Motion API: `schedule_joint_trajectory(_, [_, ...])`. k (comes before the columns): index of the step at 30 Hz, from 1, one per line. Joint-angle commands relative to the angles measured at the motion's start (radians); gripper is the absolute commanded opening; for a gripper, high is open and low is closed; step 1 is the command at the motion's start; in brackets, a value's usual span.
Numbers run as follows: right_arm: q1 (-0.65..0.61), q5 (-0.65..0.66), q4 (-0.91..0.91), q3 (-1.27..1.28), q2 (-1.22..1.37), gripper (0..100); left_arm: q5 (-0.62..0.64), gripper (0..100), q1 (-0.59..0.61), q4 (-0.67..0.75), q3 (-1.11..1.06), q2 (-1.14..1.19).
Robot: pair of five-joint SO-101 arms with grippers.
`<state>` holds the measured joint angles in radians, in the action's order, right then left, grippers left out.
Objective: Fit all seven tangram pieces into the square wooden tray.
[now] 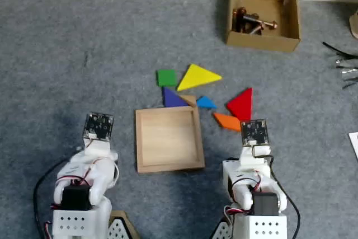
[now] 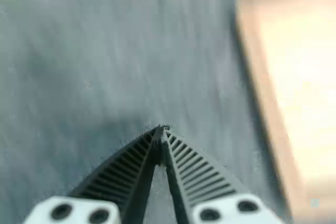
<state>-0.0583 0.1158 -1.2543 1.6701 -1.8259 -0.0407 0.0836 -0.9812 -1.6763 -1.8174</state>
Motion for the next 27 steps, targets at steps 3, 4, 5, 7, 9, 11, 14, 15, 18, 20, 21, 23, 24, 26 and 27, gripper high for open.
schedule_joint_trajectory(3, [-0.007,-0.005,0.007,0.122,-0.013,0.5,-0.006,1,0.015,-0.216,-0.018,-0.005])
schedule_joint_trajectory(4, [-0.007,-0.005,0.007,0.122,-0.013,0.5,-0.006,1,0.015,-0.233,-0.018,-0.005])
schedule_joint_trajectory(5, [-0.007,-0.005,0.007,0.122,-0.013,0.5,-0.006,1,0.015,-0.252,-0.018,-0.005])
schedule_joint_trajectory(7, [-0.007,-0.005,0.007,0.122,-0.013,0.5,-0.006,1,0.013,-0.288,-0.018,-0.005])
schedule_joint_trajectory(9, [-0.007,-0.005,0.007,0.122,-0.013,0.5,-0.006,1,0.013,-0.325,-0.018,-0.005])
schedule_joint_trajectory(11, [-0.007,-0.005,0.007,0.122,-0.013,0.5,-0.006,1,0.013,-0.339,-0.018,-0.005])
schedule_joint_trajectory(14, [-0.007,-0.005,0.007,0.122,-0.013,0.5,-0.006,1,0.013,-0.339,-0.018,-0.005])
schedule_joint_trajectory(15, [-0.007,-0.005,0.007,0.122,-0.013,0.5,-0.006,1,0.013,-0.339,-0.018,-0.005])
schedule_joint_trajectory(18, [-0.007,-0.005,0.007,0.122,-0.013,0.5,-0.008,1,0.013,-0.339,-0.018,-0.007])
schedule_joint_trajectory(20, [-0.007,-0.005,0.007,0.122,-0.013,0.5,-0.008,1,0.013,-0.324,-0.018,-0.01])
schedule_joint_trajectory(21, [-0.007,-0.005,0.007,0.122,-0.013,0.5,-0.008,1,0.015,-0.292,-0.018,-0.01])
schedule_joint_trajectory(23, [-0.007,-0.005,0.007,0.122,-0.013,0.5,-0.008,1,0.019,-0.198,-0.018,-0.01])
schedule_joint_trajectory(24, [-0.007,-0.005,0.007,0.122,-0.013,0.5,-0.008,1,0.021,-0.155,-0.018,-0.01])
schedule_joint_trajectory(26, [-0.007,-0.005,0.007,0.122,-0.013,0.5,-0.008,1,0.021,-0.069,-0.018,-0.01])
schedule_joint_trajectory(27, [-0.007,-0.005,0.007,0.122,-0.013,0.5,-0.008,1,0.021,-0.031,-0.018,-0.01])
